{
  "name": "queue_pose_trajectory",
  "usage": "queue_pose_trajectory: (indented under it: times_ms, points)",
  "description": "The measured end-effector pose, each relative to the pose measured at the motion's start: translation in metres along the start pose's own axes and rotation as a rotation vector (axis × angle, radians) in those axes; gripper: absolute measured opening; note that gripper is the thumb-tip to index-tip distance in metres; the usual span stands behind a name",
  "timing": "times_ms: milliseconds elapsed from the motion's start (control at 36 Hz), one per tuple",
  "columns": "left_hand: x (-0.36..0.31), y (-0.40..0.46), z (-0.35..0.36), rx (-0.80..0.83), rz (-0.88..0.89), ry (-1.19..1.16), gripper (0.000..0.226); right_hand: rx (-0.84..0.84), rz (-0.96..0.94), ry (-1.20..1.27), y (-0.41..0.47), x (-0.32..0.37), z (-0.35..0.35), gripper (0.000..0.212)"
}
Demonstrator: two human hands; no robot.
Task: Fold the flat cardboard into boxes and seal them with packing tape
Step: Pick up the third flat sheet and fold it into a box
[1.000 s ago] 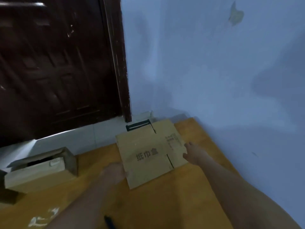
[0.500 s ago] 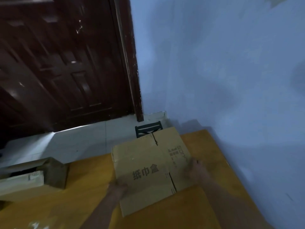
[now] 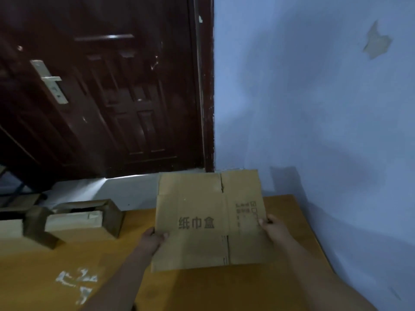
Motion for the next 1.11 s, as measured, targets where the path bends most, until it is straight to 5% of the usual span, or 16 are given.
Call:
queue_pose_trajectory:
  times_ms: [111, 389, 778, 1000, 1111]
  points:
    - [-0.015, -0.007, -0.047, 0.009, 0.128, 0.145, 0.049, -0.037, -0.082, 0.073, -0.022, 0.043, 0.011, 0.021]
    - [-0.017, -0.01, -0.175, -0.082, 0.363, 0.042, 0.039, -0.032, -0.211, 0.17, -0.099, 0.102, 0.096, 0.017]
    - [0.021, -0.007, -0.328, -0.041, 0.459, -0.021, 0.045, -0.138, -0.264, 0.253, -0.228, 0.122, 0.219, 0.015]
    - [0.038, -0.038, -0.359, 0.017, 0.456, -0.26, 0.021, -0.203, -0.241, 0.176, -0.267, 0.155, 0.231, 0.014]
    - [0.05, -0.057, -0.38, -0.036, 0.399, -0.337, 0.057, -0.104, -0.176, 0.193, -0.285, 0.166, 0.245, 0.016]
Point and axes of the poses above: each hand's wrist, its own y-axis towards the middle knuckle, its own z-axis out of the palm, x = y × z, the point moved 4 cm from there along y, towards the middle knuckle, and after that the axes turned 3 degrees about -x, right-handed, at the moved point
